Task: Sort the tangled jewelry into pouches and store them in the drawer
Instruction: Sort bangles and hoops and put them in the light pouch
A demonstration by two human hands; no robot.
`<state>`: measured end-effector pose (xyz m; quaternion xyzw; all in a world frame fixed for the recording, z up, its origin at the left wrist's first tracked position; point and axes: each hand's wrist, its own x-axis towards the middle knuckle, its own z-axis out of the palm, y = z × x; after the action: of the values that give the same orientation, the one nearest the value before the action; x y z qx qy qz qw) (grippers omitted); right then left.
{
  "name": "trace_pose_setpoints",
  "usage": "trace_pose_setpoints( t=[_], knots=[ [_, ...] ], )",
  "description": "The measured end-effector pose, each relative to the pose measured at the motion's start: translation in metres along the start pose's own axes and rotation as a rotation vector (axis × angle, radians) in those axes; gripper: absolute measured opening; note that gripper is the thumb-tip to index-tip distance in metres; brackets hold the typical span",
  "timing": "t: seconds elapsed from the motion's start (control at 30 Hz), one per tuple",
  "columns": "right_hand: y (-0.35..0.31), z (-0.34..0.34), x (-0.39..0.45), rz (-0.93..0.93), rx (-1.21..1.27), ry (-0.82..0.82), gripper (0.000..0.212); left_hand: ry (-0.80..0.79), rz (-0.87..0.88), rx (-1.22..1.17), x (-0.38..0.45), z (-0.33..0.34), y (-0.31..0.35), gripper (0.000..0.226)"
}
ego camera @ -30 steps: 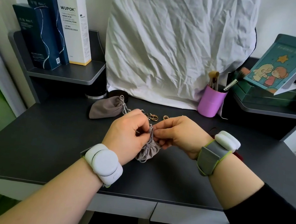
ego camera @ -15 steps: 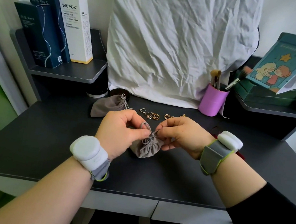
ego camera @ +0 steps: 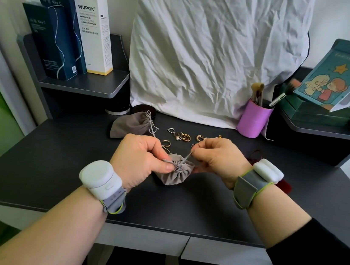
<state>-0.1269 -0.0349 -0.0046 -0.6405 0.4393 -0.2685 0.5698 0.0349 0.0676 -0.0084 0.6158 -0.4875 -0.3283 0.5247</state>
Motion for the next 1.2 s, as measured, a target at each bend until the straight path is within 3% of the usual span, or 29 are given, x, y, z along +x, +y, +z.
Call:
trace_pose_setpoints(
  t=[0.3, 0.4, 0.57, 0.63, 0.77, 1.07, 1.2],
  knots=[
    [0.002, 0.002, -0.001, 0.029, 0.009, 0.019, 0.010, -0.009, 0.013, 0.020, 0.002, 0.001, -0.011, 0.019],
    [-0.001, 0.001, -0.002, 0.025, 0.021, -0.003, 0.014, -0.048, 0.071, 0.177, 0.001, 0.001, -0.015, 0.023],
    [-0.003, 0.004, -0.006, 0.019, 0.012, -0.031, 0.012, -0.193, 0.152, 0.561, 0.000, 0.008, -0.018, 0.049],
    [-0.004, 0.005, -0.006, 0.020, 0.022, -0.033, 0.011, -0.188, 0.205, 0.647, -0.001, 0.010, -0.017, 0.043],
    [-0.004, 0.005, -0.008, 0.000, 0.015, -0.038, 0.010, -0.153, 0.258, 0.654, -0.002, 0.009, -0.017, 0.025],
    [0.003, 0.019, -0.004, -0.127, -0.222, -0.047, 0.013, -0.049, 0.180, 0.529, -0.010, -0.010, -0.022, 0.024],
    [0.007, 0.021, 0.003, -0.187, -0.424, 0.026, 0.016, 0.013, 0.123, 0.565, -0.013, -0.021, -0.026, 0.023]
  ],
)
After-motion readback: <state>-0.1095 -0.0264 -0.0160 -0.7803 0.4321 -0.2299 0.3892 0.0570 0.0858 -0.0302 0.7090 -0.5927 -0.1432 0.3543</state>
